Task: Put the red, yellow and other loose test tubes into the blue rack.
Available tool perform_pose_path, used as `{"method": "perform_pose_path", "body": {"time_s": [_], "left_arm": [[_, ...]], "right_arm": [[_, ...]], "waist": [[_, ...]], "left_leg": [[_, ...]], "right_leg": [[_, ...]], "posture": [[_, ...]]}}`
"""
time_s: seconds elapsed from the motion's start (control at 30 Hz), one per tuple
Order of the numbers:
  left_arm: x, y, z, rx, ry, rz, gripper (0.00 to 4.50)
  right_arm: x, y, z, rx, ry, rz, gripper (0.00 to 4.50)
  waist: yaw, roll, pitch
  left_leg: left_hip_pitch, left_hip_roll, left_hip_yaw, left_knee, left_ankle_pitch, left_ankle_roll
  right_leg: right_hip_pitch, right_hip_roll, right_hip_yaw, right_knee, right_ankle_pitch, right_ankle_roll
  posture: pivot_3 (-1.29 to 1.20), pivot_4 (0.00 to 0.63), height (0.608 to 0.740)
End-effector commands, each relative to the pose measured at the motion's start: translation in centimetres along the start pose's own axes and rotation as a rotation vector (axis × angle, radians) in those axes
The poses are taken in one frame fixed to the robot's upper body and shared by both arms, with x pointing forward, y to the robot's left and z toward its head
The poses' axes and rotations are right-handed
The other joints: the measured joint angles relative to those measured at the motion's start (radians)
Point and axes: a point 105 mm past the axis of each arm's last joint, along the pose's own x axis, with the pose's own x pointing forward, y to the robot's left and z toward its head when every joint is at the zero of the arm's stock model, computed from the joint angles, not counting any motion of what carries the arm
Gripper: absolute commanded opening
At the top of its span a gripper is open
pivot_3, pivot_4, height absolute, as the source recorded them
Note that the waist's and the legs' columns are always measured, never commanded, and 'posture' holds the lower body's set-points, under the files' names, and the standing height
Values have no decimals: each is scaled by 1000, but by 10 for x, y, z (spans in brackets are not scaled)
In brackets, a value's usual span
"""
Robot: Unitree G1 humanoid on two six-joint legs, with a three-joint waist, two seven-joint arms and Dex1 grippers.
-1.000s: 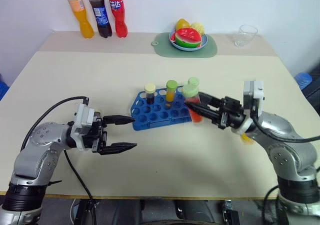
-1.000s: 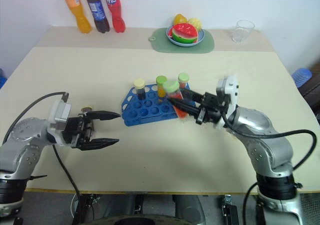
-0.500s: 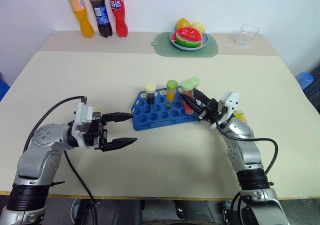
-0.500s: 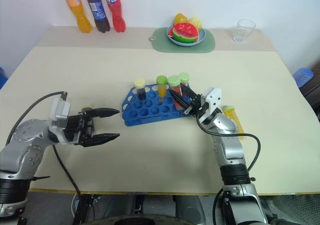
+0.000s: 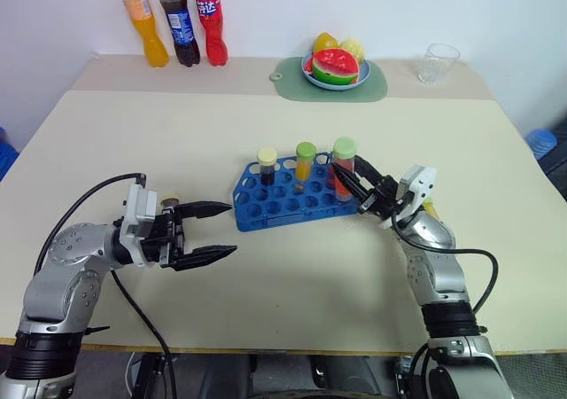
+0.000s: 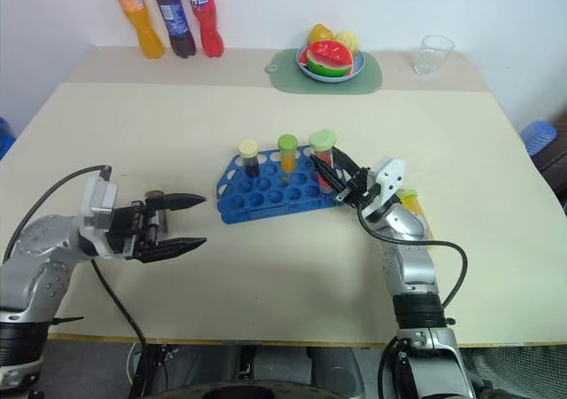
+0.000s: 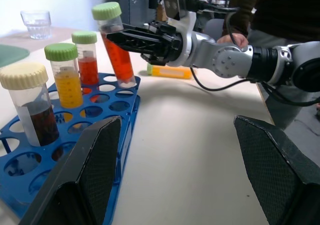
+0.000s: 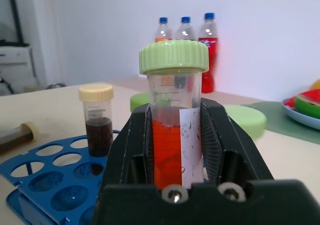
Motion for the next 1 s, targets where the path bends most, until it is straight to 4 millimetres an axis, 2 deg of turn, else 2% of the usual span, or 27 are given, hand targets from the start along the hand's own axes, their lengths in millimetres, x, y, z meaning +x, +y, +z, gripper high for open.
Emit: {"method": "perform_pose_path", "body": {"time_s": [0.03,0.2,0.5,0.7,0.77,0.93,1.0], "left_arm": [[-3,1,5,33,-4,2,3725],[-3,2,4,32,-4,-2,3725],[-2,3,3,33,-9,-5,3725],[-1,3,3,34,-12,-2,3725],[-1,3,3,33,-13,-3,3725],[1,5,3,31,-18,-8,3725],[2,5,2,31,-20,-11,3725]], "right_arm": [[-8,-1,-4,5,17,-24,816],[-8,-1,-9,5,21,-39,816],[10,5,-18,40,-18,-57,816],[7,5,-23,90,-31,-56,816],[5,4,-23,71,-34,-51,1884],[-2,5,-13,-125,17,3,4254],[-7,7,-9,-160,51,44,4254]], "waist": [[-1,0,0],[-2,0,0],[-8,0,0],[-23,0,0],[-27,0,0],[-25,2,1],[-23,3,2]], "left_leg": [[0,0,0,0,0,0],[1,0,0,0,0,0],[2,0,0,0,0,0],[3,1,0,0,0,0],[3,1,0,0,0,0],[2,1,0,0,0,0],[2,0,0,0,0,0]], "right_leg": [[0,0,0,0,0,0],[0,0,0,0,0,0],[1,1,0,1,0,0],[1,1,0,2,0,0],[1,1,0,2,0,0],[1,1,0,2,0,0],[1,0,0,2,0,0]], "posture": [[0,150,740],[0,150,740],[0,150,740],[0,150,740],[0,150,740],[0,150,740],[0,150,740]]}}
